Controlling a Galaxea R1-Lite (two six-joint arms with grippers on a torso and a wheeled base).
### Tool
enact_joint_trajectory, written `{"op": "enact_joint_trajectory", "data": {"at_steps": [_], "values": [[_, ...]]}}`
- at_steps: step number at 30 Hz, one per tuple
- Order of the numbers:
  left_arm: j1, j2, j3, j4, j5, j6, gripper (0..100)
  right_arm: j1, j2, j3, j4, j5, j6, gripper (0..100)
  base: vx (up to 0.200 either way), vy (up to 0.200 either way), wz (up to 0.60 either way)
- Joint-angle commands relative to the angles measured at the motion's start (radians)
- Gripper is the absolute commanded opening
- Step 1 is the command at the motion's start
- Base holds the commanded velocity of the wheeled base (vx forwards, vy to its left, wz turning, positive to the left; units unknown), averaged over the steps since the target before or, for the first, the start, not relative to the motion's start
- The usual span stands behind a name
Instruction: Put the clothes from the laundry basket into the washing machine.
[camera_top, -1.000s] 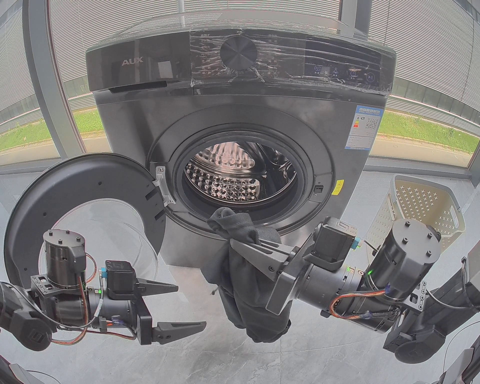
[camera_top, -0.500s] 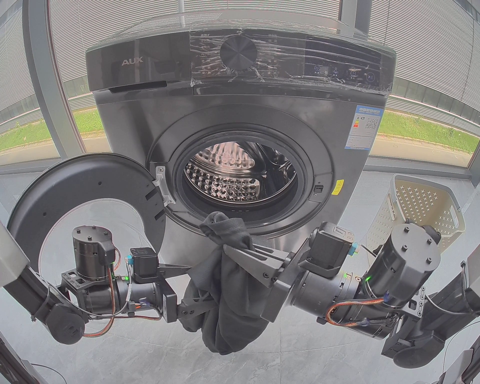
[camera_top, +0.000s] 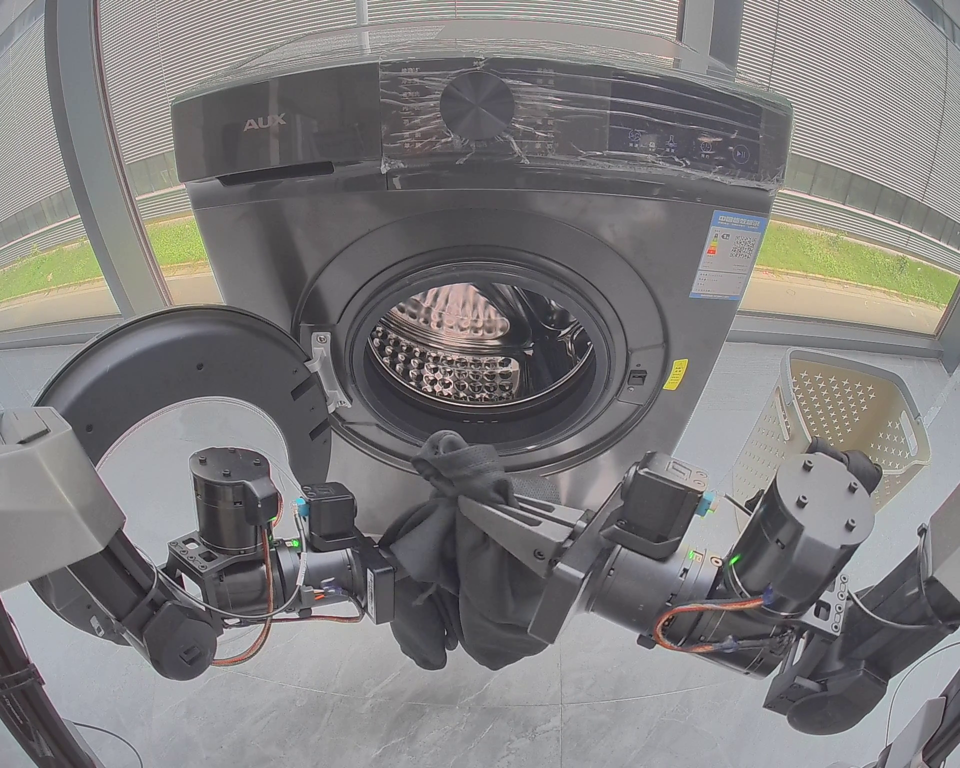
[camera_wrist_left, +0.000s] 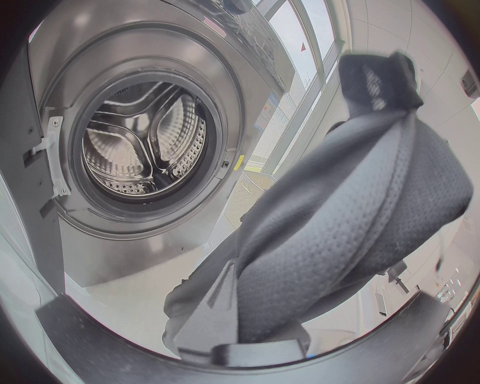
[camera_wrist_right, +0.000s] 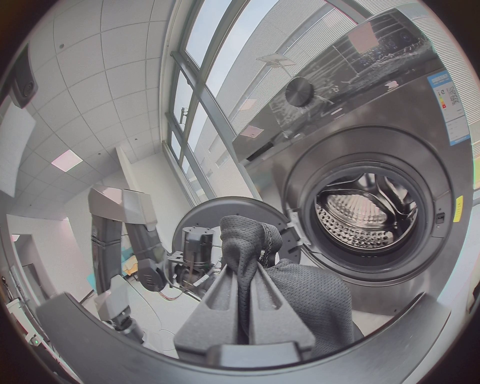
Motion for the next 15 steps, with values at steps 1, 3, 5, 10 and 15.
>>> {"op": "enact_joint_trajectory", "data": {"at_steps": [1, 3, 5, 10, 15], "values": [[0.012, -0.001, 0.019, -0.059, 0.023, -0.016, 0, -0.071, 0.035, 0.007, 0.002, -0.024, -0.022, 0, 0.0, 0.0, 0.0], [0.026, -0.01, 0.041, -0.106, 0.039, -0.022, 0, -0.108, 0.058, 0.007, -0.003, -0.034, -0.051, 0, 0.0, 0.0, 0.0], [0.041, -0.022, 0.062, -0.143, 0.048, -0.025, 0, -0.135, 0.068, 0.007, -0.006, -0.034, -0.071, 0, 0.0, 0.0, 0.0], [0.062, -0.07, 0.147, -0.253, 0.074, -0.024, 0, -0.213, 0.088, 0.011, -0.011, -0.036, -0.111, 0, 0.0, 0.0, 0.0], [0.055, -0.126, 0.203, -0.338, 0.1, -0.025, 0, -0.204, 0.091, 0.032, -0.052, -0.036, -0.114, 0, 0.0, 0.0, 0.0]]}}
